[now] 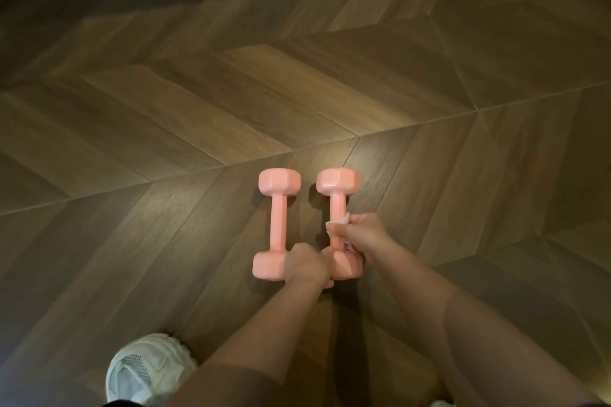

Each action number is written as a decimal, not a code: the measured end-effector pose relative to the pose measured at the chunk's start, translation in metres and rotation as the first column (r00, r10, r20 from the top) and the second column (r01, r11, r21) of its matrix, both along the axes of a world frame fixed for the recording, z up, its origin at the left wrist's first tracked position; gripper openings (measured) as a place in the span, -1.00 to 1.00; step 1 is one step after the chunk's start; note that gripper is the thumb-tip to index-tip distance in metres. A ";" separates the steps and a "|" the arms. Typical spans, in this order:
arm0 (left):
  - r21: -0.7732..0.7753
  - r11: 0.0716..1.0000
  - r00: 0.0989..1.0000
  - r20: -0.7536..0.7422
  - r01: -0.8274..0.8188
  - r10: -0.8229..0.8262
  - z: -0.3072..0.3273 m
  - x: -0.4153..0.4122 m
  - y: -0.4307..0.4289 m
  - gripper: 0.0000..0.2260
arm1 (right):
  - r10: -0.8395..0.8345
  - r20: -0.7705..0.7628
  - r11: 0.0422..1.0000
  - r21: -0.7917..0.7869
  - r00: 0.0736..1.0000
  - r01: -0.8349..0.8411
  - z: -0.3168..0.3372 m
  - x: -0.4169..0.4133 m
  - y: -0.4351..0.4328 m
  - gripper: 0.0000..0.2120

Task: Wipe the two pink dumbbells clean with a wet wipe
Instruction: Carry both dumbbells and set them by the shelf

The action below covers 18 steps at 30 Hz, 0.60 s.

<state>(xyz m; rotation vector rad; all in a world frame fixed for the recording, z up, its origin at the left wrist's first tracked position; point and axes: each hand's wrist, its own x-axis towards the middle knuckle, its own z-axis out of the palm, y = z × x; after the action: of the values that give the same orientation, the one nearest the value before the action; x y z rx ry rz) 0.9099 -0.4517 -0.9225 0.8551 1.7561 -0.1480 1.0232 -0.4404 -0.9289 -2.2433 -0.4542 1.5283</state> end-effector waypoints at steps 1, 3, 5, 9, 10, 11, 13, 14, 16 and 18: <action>0.004 1.000 1.000 -0.018 0.015 -0.015 -0.001 0.000 0.000 -0.75 | 0.020 0.016 1.000 0.004 1.000 -0.020 0.000 -0.002 0.000 -0.61; 0.005 0.999 0.998 -0.045 0.039 -0.039 -0.001 -0.001 0.001 -0.76 | 0.059 0.108 0.998 0.013 0.992 -0.061 0.001 -0.008 -0.002 -0.64; 0.016 0.997 0.995 -0.057 0.080 -0.079 0.002 -0.003 0.004 -0.78 | 0.101 0.241 0.993 0.034 0.965 -0.113 0.007 -0.010 -0.002 -0.73; 0.100 0.988 0.990 -0.082 0.119 -0.111 0.023 -0.019 0.009 -0.74 | 0.131 0.310 0.988 0.040 0.942 -0.151 0.033 0.005 -0.008 -0.94; 0.133 0.983 0.989 -0.095 0.123 -0.111 0.028 -0.024 0.011 -0.74 | 0.145 0.292 0.988 0.006 0.945 -0.154 0.039 0.011 -0.009 -0.93; 0.167 0.976 0.986 -0.116 0.141 -0.122 0.036 -0.031 0.013 -0.74 | 0.152 0.269 0.988 -0.026 0.951 -0.151 0.049 0.016 -0.012 -0.84; 0.202 0.955 0.968 -0.174 0.217 -0.183 0.047 -0.044 0.019 -0.74 | 0.158 0.182 0.987 -0.064 0.970 -0.149 0.062 0.022 -0.013 -0.75; 0.210 0.945 0.958 -0.192 0.252 -0.213 0.053 -0.050 0.021 -0.73 | 0.161 0.141 0.985 -0.081 0.977 -0.150 0.069 0.021 -0.014 -0.74; 0.230 0.932 0.949 -0.211 0.282 -0.235 0.056 -0.059 0.023 -0.73 | 0.169 0.080 0.982 -0.095 0.982 -0.161 0.076 0.015 -0.014 -0.64; 0.247 0.926 0.946 -0.227 0.284 -0.230 0.050 -0.063 0.029 -0.73 | 0.190 0.059 0.980 -0.071 0.980 -0.185 0.069 0.009 -0.008 -0.52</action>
<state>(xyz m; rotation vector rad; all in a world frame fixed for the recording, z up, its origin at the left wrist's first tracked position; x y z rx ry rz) 0.8469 -0.4225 -0.8724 1.3166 1.8660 -0.1663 1.0326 -0.4488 -0.8603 -2.3641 -0.6611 1.5847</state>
